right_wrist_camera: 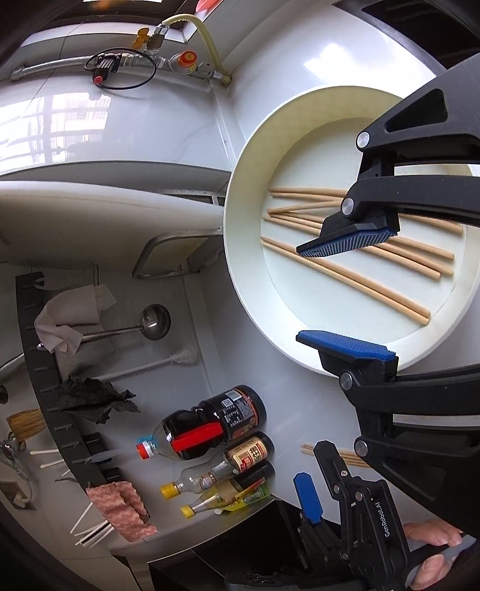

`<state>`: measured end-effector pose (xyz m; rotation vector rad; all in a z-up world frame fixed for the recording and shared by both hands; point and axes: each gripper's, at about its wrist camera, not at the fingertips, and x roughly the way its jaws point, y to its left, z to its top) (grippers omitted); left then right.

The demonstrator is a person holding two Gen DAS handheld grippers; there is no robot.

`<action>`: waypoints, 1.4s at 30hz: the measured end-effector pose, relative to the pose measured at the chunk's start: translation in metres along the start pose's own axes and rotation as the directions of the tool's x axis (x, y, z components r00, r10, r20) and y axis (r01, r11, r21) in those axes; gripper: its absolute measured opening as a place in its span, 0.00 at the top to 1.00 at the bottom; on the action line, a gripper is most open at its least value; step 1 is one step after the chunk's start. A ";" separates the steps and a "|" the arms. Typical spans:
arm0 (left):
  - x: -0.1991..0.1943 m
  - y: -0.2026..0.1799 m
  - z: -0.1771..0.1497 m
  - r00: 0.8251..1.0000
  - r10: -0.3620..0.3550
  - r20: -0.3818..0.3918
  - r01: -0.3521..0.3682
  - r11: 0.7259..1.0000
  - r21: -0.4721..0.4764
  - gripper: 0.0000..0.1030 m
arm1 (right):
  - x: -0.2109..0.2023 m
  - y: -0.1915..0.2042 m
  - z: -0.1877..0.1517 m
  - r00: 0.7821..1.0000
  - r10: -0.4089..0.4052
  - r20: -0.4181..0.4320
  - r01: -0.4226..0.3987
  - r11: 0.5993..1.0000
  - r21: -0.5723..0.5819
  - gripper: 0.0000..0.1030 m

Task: Organize utensils
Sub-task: 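Withdraw both open tools from the basin back toward the chopstick row, then separate one chopstick from the row with the right gripper while the left gripper pulls another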

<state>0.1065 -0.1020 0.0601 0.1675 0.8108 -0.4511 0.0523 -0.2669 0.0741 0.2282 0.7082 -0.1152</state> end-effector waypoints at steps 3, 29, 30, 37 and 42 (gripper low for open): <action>-0.011 0.017 -0.013 1.000 0.027 -0.007 -0.027 0.999 -0.028 0.39 | -0.001 0.016 -0.003 0.999 0.032 -0.001 -0.032 0.999 -0.034 0.62; -0.059 0.128 -0.117 0.970 0.235 -0.058 -0.242 0.951 -0.190 0.21 | 0.030 0.138 -0.063 0.956 0.253 -0.147 -0.281 0.935 -0.217 0.52; -0.056 0.130 -0.120 0.971 0.231 -0.059 -0.238 0.950 -0.201 0.21 | 0.032 0.141 -0.064 0.955 0.258 -0.149 -0.286 0.933 -0.218 0.51; -0.041 0.143 -0.129 0.963 0.266 -0.045 -0.269 0.932 -0.242 0.18 | 0.064 0.169 -0.070 0.943 0.253 -0.217 -0.305 0.918 -0.252 0.49; -0.028 0.152 -0.127 0.971 0.235 -0.053 -0.240 0.928 -0.286 0.17 | 0.090 0.186 -0.072 0.936 0.241 -0.255 -0.312 0.904 -0.292 0.47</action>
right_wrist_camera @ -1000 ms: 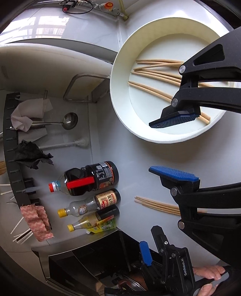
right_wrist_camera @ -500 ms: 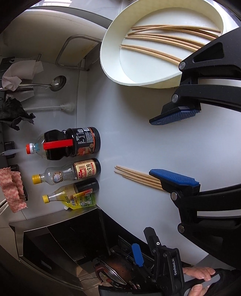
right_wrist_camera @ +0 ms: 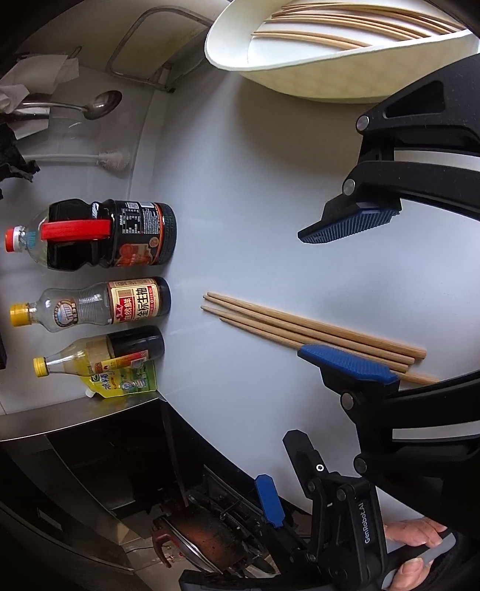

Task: Organize utensils
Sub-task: 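Separate one chopstick from the row with the right gripper while the left gripper pulls another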

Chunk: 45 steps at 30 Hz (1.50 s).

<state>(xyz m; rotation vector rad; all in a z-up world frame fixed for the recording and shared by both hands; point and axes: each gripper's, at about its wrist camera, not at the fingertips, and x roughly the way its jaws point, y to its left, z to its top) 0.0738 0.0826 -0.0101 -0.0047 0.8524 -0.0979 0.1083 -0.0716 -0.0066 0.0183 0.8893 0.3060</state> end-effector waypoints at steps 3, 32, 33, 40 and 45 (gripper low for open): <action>0.007 0.002 0.004 1.000 0.018 0.003 -0.018 1.000 -0.008 0.17 | 0.015 0.003 0.002 0.999 -0.019 -0.029 0.018 0.999 -0.027 0.47; 0.041 -0.001 0.013 0.998 0.045 -0.038 -0.046 0.999 -0.020 0.13 | 0.058 0.017 -0.007 0.989 -0.108 -0.106 0.094 0.987 -0.130 0.47; 0.041 -0.001 0.013 0.998 0.046 -0.039 -0.047 0.999 -0.017 0.13 | 0.060 0.017 -0.008 0.988 -0.111 -0.110 0.096 0.986 -0.133 0.47; 0.044 -0.012 0.011 0.997 0.048 -0.056 -0.048 0.999 0.006 0.13 | 0.057 0.006 -0.008 0.987 -0.130 -0.099 0.118 0.985 -0.125 0.47; 0.046 -0.023 0.007 0.996 0.050 -0.069 -0.048 0.998 0.035 0.13 | 0.055 -0.012 -0.009 0.986 -0.138 -0.097 0.129 0.988 -0.087 0.47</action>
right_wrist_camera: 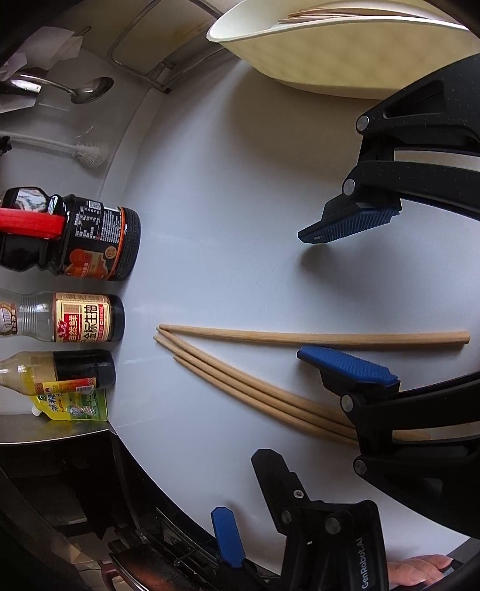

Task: Organize utensils
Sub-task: 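Separate one chopstick from the row with the right gripper while the left gripper pulls another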

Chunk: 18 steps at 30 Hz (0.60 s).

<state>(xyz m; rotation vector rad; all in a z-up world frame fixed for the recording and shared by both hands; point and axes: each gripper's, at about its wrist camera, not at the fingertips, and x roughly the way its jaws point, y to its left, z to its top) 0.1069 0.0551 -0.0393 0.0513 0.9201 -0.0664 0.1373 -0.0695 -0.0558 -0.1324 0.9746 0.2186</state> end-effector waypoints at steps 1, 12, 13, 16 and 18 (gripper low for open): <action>0.001 -0.001 0.000 1.000 0.004 -0.003 -0.004 1.000 0.001 0.13 | 0.000 -0.003 -0.001 1.000 0.002 -0.001 -0.002 1.000 0.005 0.47; 0.010 -0.013 -0.005 0.999 -0.014 -0.037 0.014 1.000 0.001 0.13 | -0.007 -0.024 -0.002 1.000 0.020 0.008 -0.021 0.999 0.047 0.47; 0.011 -0.014 -0.005 0.999 -0.012 -0.042 0.012 1.000 0.001 0.13 | -0.006 -0.025 -0.002 1.000 0.022 0.004 -0.022 0.999 0.049 0.47; 0.016 -0.015 -0.005 0.999 -0.015 -0.052 0.015 1.000 0.002 0.12 | -0.004 -0.025 -0.002 1.000 0.022 0.000 -0.022 0.999 0.049 0.47; 0.017 -0.016 -0.006 0.999 -0.012 -0.052 0.012 1.000 0.001 0.10 | -0.004 -0.025 -0.002 1.000 0.022 0.000 -0.022 0.999 0.049 0.47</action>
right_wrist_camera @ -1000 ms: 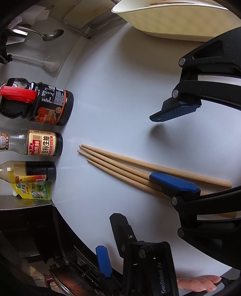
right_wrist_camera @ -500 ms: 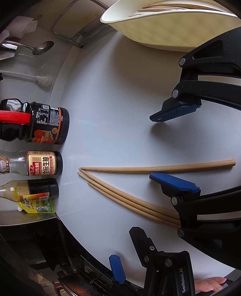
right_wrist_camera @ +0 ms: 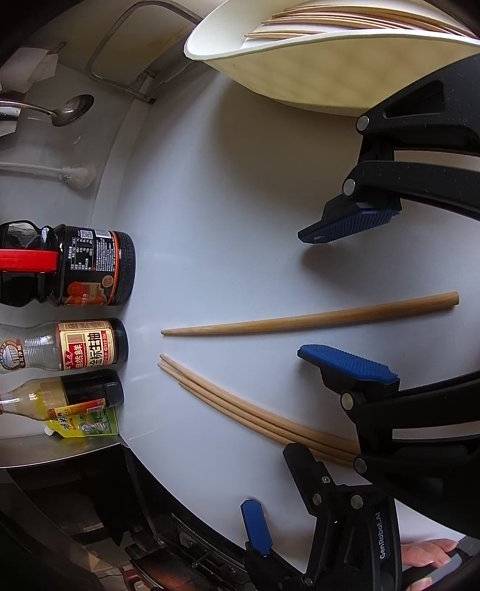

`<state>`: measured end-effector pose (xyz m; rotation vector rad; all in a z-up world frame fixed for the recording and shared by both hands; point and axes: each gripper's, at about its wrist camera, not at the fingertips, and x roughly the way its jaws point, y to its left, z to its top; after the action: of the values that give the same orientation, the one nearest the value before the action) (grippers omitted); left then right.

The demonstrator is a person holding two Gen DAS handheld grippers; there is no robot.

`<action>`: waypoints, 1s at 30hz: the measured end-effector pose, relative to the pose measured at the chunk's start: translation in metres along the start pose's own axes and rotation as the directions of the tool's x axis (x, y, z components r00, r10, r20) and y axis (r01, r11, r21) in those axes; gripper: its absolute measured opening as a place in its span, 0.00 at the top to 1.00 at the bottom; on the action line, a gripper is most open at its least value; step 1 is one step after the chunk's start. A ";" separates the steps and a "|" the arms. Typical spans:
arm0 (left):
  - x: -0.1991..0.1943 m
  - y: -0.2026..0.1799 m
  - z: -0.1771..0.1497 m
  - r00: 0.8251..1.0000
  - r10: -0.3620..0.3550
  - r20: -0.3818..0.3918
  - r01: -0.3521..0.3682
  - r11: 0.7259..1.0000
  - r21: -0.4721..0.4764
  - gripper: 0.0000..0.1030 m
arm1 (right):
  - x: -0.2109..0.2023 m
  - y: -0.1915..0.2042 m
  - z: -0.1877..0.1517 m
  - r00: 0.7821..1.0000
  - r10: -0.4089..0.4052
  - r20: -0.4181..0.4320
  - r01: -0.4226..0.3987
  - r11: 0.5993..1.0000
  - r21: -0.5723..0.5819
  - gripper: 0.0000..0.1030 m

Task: Organize utensils
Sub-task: 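Separate one chopstick from the row with the right gripper while the left gripper pulls another, then close the right gripper on one chopstick while the left gripper closes on another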

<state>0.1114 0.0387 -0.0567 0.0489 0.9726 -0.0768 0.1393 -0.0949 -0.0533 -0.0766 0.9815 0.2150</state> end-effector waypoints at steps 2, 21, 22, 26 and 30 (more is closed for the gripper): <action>0.001 0.000 0.000 1.000 -0.001 0.000 0.001 1.000 -0.002 0.09 | 0.000 0.000 0.000 1.000 0.000 0.002 0.000 1.000 0.003 0.47; 0.010 0.023 0.006 0.998 0.049 -0.039 -0.050 0.998 -0.029 0.07 | 0.006 -0.003 0.006 1.000 -0.014 0.010 0.014 1.000 0.007 0.47; 0.012 0.025 0.007 0.998 0.047 -0.041 -0.049 0.998 -0.035 0.06 | 0.008 -0.002 0.008 1.000 -0.016 0.009 0.016 1.000 0.011 0.47; 0.016 0.026 0.012 0.998 0.046 -0.039 -0.047 0.998 -0.046 0.06 | 0.012 0.000 0.012 1.000 -0.013 0.016 0.013 1.000 0.004 0.47; 0.019 0.019 0.018 0.999 0.038 -0.039 -0.039 0.999 -0.028 0.07 | 0.013 0.003 0.014 1.000 -0.004 0.024 0.004 1.000 -0.005 0.61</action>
<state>0.1388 0.0552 -0.0620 0.0422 1.0108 -0.0264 0.1576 -0.0880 -0.0563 -0.0806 0.9569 0.2147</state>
